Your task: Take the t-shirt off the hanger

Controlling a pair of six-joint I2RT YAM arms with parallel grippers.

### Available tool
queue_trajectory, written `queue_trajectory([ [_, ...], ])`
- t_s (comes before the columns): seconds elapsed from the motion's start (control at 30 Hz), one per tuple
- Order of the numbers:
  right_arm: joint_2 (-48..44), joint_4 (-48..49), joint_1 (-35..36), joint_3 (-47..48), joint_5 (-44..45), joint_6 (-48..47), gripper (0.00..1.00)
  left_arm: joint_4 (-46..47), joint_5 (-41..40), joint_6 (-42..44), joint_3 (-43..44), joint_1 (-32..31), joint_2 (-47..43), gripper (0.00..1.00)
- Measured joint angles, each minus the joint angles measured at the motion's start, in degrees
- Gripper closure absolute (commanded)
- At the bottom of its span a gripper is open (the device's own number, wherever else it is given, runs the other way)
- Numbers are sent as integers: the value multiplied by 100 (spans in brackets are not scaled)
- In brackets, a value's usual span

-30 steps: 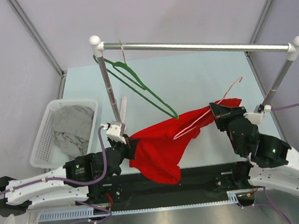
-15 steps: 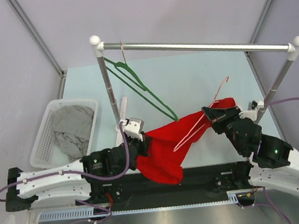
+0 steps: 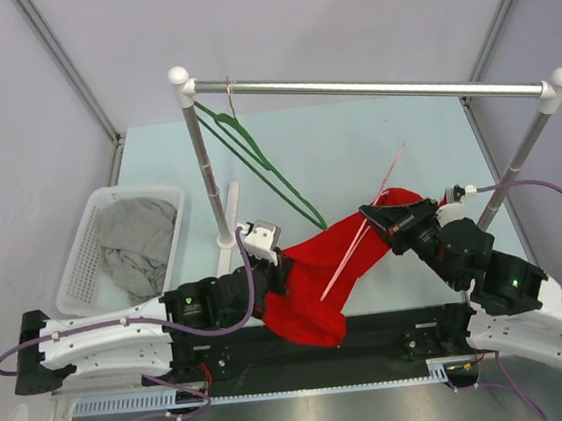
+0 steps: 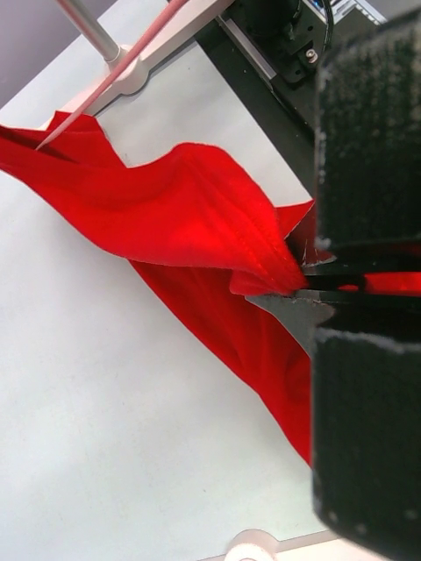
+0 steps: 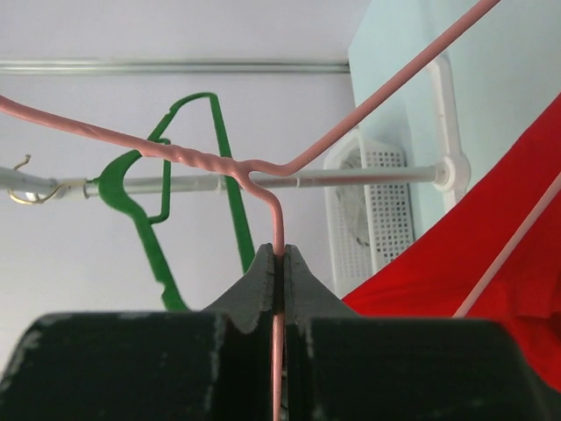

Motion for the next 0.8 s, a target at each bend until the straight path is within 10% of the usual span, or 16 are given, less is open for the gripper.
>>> queue_trajectory([
  [0.8,28,376,0,787,-979,-1886,100,-24,-17,2,55,0,160,99],
])
